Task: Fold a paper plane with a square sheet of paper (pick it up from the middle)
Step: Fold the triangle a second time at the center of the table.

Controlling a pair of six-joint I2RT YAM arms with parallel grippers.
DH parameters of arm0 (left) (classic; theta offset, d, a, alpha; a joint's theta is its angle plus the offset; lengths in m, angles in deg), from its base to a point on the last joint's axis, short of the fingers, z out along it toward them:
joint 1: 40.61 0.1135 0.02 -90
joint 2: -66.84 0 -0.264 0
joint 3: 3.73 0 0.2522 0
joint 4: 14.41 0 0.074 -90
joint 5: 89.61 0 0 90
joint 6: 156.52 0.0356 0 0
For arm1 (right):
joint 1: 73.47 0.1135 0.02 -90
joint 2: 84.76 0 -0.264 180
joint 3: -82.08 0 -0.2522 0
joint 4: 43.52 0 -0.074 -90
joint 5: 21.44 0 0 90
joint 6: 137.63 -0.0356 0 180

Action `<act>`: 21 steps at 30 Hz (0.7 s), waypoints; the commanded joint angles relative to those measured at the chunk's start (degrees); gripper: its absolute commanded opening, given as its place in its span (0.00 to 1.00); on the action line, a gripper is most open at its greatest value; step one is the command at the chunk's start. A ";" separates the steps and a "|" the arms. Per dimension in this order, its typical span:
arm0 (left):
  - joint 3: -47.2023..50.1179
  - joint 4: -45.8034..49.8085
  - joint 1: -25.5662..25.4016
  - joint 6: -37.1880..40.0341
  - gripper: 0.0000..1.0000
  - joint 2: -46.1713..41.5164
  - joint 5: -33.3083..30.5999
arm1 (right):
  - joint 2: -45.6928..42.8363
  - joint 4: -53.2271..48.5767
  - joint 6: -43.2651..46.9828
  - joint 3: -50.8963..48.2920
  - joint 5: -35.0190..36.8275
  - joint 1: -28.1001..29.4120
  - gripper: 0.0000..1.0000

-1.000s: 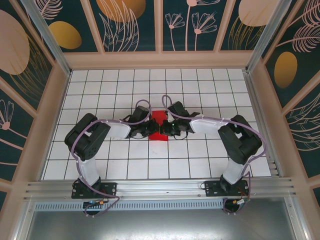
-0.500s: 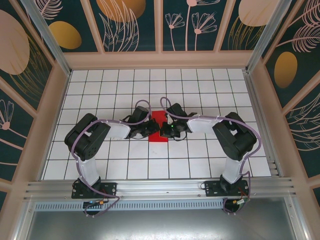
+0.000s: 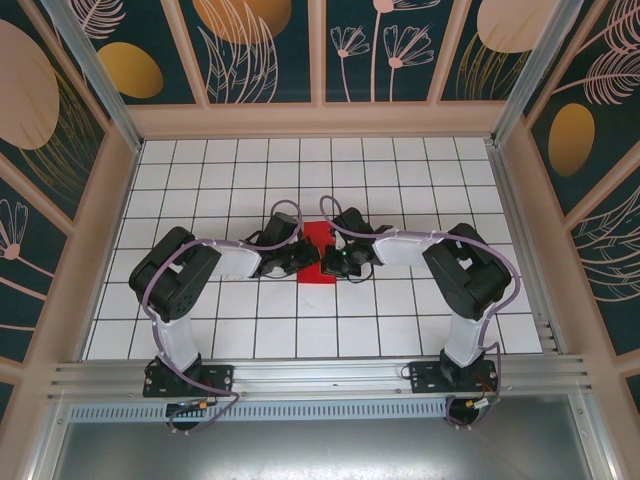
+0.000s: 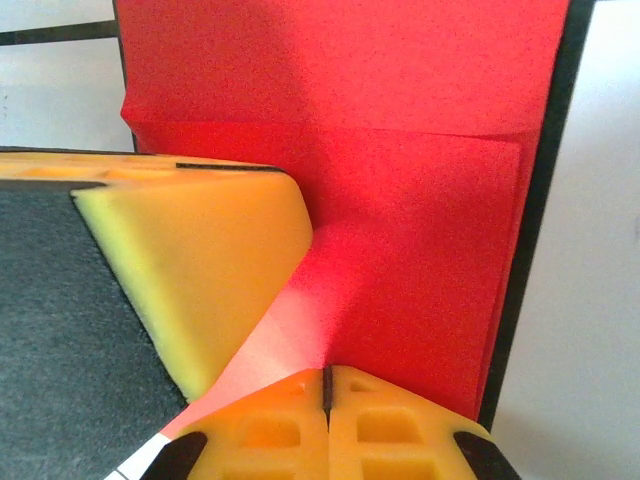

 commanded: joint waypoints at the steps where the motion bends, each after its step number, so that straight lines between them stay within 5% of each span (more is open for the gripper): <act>1: 2.88 10.37 0.16 -0.14 0.00 2.23 -4.12 | -1.61 -4.13 0.85 -2.16 0.31 0.27 0.00; 21: 2.99 9.49 0.15 0.19 0.00 1.89 -3.33 | -11.89 -6.16 1.73 -7.73 0.50 0.26 0.00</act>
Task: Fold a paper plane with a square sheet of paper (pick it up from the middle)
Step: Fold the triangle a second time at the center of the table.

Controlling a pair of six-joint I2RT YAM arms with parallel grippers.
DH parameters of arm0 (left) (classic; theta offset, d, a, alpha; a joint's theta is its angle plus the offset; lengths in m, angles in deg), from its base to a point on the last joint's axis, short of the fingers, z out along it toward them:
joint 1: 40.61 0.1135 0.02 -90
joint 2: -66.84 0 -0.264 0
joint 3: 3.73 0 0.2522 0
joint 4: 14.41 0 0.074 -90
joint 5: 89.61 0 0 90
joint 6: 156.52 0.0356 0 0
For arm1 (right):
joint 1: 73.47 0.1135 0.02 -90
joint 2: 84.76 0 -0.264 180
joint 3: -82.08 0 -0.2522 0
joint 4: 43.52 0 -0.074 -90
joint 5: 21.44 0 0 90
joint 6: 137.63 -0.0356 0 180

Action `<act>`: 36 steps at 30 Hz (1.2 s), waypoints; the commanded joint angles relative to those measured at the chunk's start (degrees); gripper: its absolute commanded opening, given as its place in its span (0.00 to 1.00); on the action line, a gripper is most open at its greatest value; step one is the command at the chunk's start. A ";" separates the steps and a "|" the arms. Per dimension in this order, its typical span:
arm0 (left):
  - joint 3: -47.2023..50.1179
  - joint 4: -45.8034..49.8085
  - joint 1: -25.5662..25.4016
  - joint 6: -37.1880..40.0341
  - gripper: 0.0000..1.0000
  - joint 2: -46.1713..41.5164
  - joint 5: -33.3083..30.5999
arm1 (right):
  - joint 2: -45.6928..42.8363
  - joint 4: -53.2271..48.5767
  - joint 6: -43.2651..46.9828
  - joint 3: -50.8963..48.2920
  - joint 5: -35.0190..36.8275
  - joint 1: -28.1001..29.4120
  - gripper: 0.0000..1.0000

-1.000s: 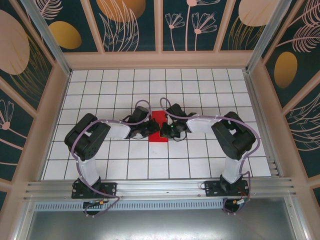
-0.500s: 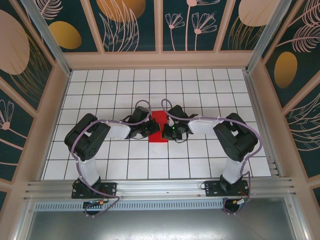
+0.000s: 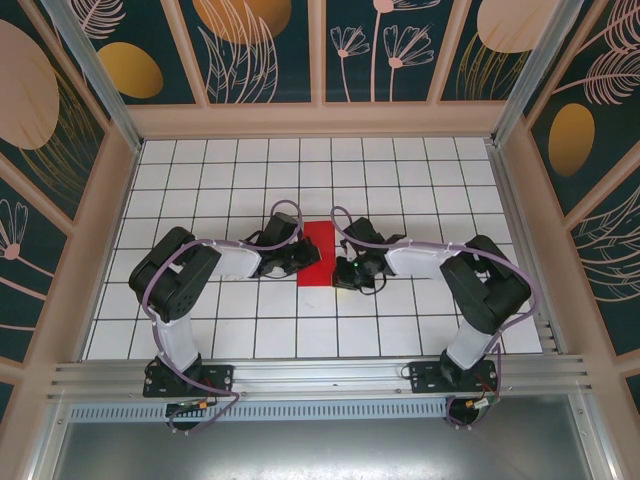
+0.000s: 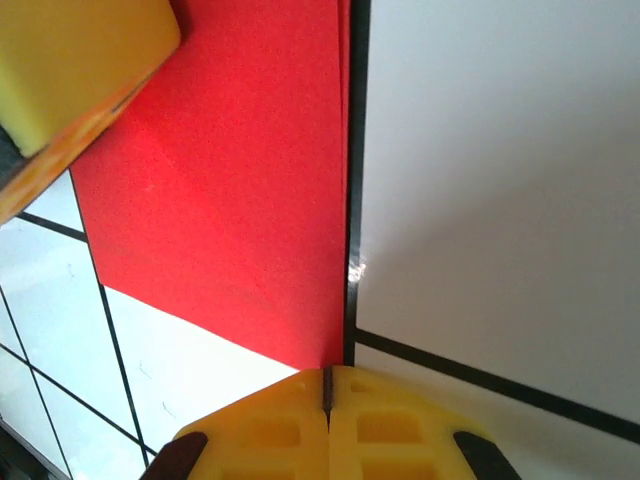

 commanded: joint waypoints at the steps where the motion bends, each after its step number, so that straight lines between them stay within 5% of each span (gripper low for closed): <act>1: 2.84 9.37 0.15 0.16 0.00 1.92 -3.25 | -4.57 -1.15 1.31 0.21 -0.02 0.26 0.00; 14: 2.53 7.00 0.16 0.31 0.00 1.26 -0.98 | 5.02 3.55 2.45 5.70 1.63 0.27 0.00; 36: 4.44 0.16 4.13 8.07 0.08 -0.24 -2.09 | 7.36 1.57 1.89 -4.72 2.68 0.09 0.00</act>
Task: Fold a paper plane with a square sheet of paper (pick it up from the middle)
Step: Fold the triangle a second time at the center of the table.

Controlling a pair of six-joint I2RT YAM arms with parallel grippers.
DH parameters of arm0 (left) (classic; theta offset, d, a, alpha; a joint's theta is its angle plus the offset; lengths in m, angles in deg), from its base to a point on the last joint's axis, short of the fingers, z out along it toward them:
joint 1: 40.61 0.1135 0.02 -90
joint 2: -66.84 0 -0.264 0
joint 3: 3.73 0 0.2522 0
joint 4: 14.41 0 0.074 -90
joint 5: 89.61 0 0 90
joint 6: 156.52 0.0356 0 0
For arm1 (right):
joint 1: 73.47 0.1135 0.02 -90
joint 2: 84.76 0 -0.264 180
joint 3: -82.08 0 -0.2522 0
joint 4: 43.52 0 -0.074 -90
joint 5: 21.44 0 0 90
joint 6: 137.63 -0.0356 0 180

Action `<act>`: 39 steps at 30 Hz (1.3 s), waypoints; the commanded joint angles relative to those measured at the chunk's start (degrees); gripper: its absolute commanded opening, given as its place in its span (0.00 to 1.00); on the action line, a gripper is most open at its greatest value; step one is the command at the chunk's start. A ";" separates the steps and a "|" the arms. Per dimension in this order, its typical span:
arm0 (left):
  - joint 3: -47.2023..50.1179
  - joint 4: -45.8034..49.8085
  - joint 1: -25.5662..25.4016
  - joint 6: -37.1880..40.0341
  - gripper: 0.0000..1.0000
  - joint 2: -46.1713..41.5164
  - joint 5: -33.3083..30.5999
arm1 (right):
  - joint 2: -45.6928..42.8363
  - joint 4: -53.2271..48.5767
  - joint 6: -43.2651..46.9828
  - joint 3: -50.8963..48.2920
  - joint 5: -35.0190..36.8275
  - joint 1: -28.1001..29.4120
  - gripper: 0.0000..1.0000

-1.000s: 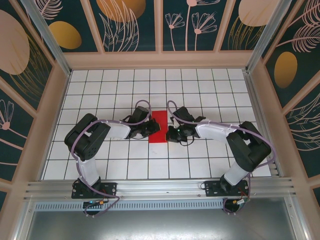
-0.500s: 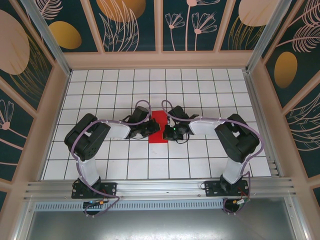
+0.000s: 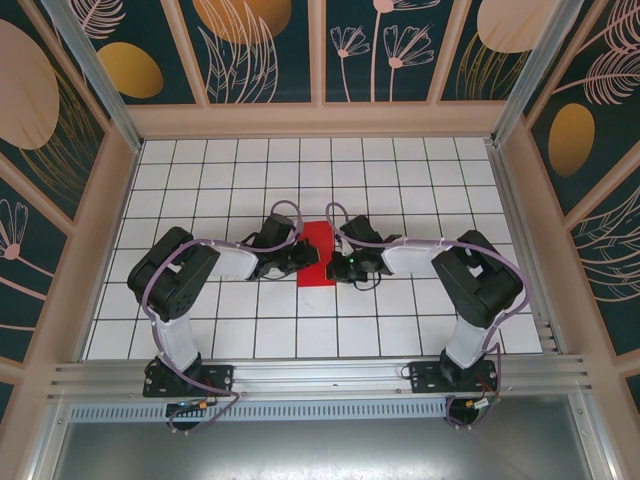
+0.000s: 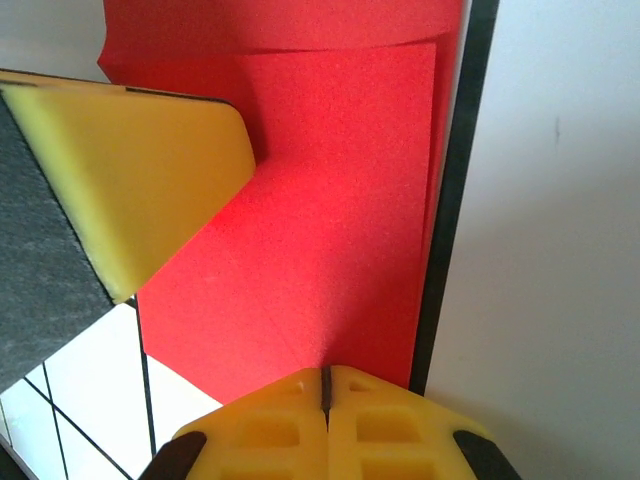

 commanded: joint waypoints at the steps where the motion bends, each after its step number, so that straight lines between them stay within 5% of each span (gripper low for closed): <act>1: 2.20 4.50 2.87 3.26 0.08 -0.21 -5.10 | 3.44 -7.66 0.23 -4.97 2.37 0.29 0.00; 20: -7.71 17.19 9.65 9.45 0.07 0.84 -10.53 | 2.26 -7.72 -0.52 -6.31 2.94 0.55 0.00; 30: -1.95 7.55 8.42 5.90 0.08 -8.08 1.71 | 1.61 -7.32 -0.26 -2.82 1.91 0.84 0.00; 39: -2.14 7.29 2.93 5.43 0.02 -5.45 1.65 | -1.02 -4.30 -0.18 0.06 -1.94 0.83 0.00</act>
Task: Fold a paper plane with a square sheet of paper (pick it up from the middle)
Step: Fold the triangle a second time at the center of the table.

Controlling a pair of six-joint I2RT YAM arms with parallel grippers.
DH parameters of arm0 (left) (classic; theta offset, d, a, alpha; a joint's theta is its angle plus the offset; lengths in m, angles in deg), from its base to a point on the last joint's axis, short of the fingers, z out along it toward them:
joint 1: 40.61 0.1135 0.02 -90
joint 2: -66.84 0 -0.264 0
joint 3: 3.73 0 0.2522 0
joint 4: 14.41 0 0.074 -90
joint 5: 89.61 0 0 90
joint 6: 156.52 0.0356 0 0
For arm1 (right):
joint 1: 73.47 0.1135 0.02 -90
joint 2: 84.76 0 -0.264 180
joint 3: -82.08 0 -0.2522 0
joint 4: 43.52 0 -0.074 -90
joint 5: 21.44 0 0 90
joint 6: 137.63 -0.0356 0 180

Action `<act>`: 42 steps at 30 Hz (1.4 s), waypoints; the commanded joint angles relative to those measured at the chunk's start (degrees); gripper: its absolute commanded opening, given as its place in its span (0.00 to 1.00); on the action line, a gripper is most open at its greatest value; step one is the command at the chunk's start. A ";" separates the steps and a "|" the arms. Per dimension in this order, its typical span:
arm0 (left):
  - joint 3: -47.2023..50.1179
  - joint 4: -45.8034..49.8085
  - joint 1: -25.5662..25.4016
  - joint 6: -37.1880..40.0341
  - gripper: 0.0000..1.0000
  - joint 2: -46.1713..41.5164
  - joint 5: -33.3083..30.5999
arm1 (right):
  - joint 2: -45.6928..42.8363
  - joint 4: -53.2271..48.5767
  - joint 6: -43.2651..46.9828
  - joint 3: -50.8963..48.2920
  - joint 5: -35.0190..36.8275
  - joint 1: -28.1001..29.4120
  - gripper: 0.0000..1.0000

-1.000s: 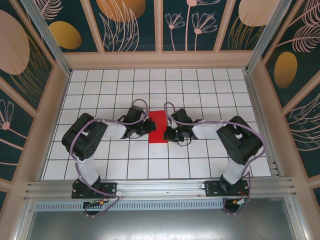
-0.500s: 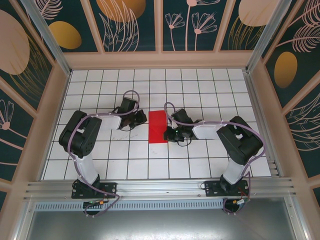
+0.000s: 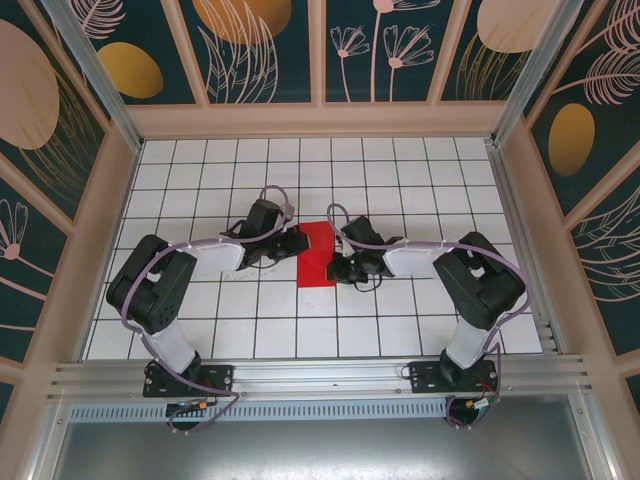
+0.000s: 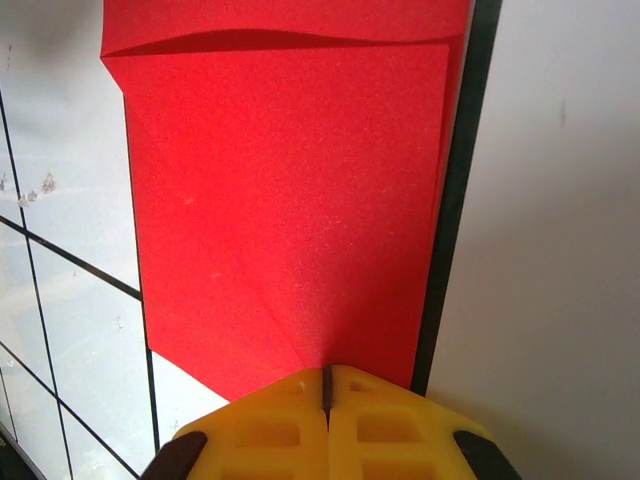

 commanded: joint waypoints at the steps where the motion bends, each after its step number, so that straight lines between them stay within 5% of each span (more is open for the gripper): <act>1: 0.57 -1.34 -0.44 -0.78 0.01 2.12 0.70 | -0.23 -5.08 0.33 1.06 -1.42 0.82 0.00; 27: 1.63 0.61 -0.54 -0.05 0.00 6.49 -2.01 | 7.50 -4.61 2.26 12.29 0.66 0.82 0.00; 42: 2.11 8.10 -0.49 -1.61 0.00 8.35 -9.52 | 3.26 -9.51 6.45 5.06 -1.46 0.82 0.00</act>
